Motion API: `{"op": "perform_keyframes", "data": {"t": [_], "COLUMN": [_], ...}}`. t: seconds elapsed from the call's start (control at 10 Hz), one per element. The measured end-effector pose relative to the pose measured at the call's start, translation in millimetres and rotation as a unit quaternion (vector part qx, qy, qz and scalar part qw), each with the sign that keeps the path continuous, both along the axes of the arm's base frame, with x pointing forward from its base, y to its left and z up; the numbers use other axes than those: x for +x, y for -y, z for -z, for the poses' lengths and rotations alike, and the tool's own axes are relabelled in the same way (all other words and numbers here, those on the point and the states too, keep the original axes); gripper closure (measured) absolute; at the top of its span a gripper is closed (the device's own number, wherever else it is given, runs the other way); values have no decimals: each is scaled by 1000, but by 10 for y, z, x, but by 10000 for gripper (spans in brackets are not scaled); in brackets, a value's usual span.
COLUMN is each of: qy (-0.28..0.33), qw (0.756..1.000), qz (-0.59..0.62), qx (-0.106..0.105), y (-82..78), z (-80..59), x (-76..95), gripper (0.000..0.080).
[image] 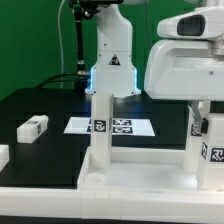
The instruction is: Assemble desk
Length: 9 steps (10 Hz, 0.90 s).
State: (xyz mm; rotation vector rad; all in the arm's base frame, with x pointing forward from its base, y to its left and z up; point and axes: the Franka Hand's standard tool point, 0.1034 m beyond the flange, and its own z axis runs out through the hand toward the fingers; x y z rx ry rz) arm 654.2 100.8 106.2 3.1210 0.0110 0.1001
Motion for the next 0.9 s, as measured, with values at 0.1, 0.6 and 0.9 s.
{"op": "perform_keyframes", "data": {"t": [0.1,0.6,0.9], "qy": [0,5,8], "qw": [1000,973,938], "qz": [0,228,348], "qx": [0,18,12], "y": [2,137,324], "z": [0,6,0], "x": [0,5,-3], "gripper": [511,511,508]}}
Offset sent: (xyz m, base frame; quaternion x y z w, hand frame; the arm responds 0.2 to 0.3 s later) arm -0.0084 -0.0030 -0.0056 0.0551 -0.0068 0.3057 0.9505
